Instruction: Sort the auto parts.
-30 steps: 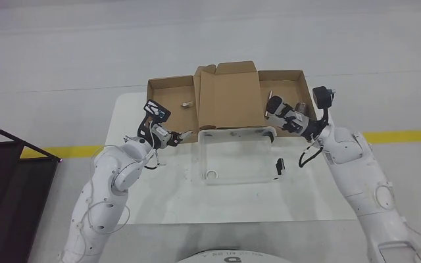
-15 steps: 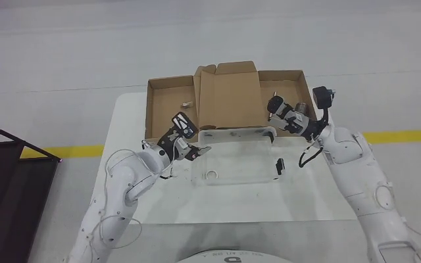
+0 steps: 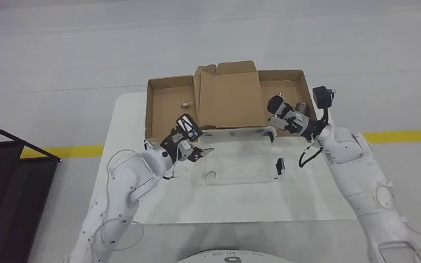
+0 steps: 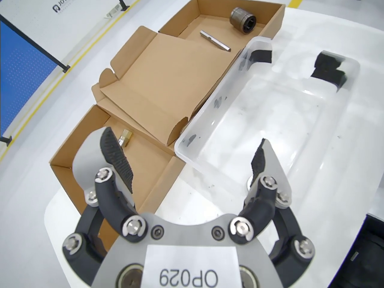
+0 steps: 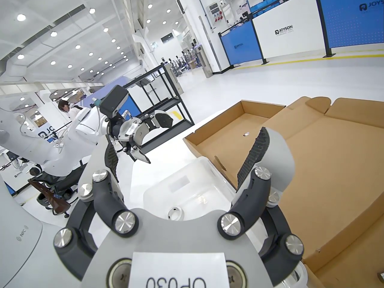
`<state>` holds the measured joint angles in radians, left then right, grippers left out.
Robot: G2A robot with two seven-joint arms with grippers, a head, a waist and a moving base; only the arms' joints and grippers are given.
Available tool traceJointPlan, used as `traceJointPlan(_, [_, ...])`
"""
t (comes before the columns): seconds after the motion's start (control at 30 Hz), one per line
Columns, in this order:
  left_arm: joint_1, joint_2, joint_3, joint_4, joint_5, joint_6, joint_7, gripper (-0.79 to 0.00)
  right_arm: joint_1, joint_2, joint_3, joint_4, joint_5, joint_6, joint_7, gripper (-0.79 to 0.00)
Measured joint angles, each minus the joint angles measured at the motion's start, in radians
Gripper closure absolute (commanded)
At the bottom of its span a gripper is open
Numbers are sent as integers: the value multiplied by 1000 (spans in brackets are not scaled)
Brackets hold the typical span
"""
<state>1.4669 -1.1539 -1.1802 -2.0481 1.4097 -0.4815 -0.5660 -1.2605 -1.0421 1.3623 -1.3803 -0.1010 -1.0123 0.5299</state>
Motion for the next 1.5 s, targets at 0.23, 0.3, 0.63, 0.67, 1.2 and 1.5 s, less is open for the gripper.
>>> traceJointPlan(0.23, [-107, -7, 149, -84, 122, -156, -239, -785, 0, 0, 0, 0, 0, 0, 0, -785])
traceJointPlan(0.3, [-165, -18, 203, -55, 114, -170, -301, -785, 0, 0, 0, 0, 0, 0, 0, -785])
traceJointPlan(0.63, [-492, -118, 496, 210, 20, -99, -507, -785, 0, 0, 0, 0, 0, 0, 0, -785])
traceJointPlan(0.67, [-510, -125, 514, 236, 17, -98, -519, -785, 0, 0, 0, 0, 0, 0, 0, -785])
traceJointPlan(1.2, [-607, -180, 614, 415, -96, -162, -595, -646, 0, 0, 0, 0, 0, 0, 0, -785])
traceJointPlan(1.5, [-611, -162, 627, 456, -165, -186, -586, -579, 0, 0, 0, 0, 0, 0, 0, -785])
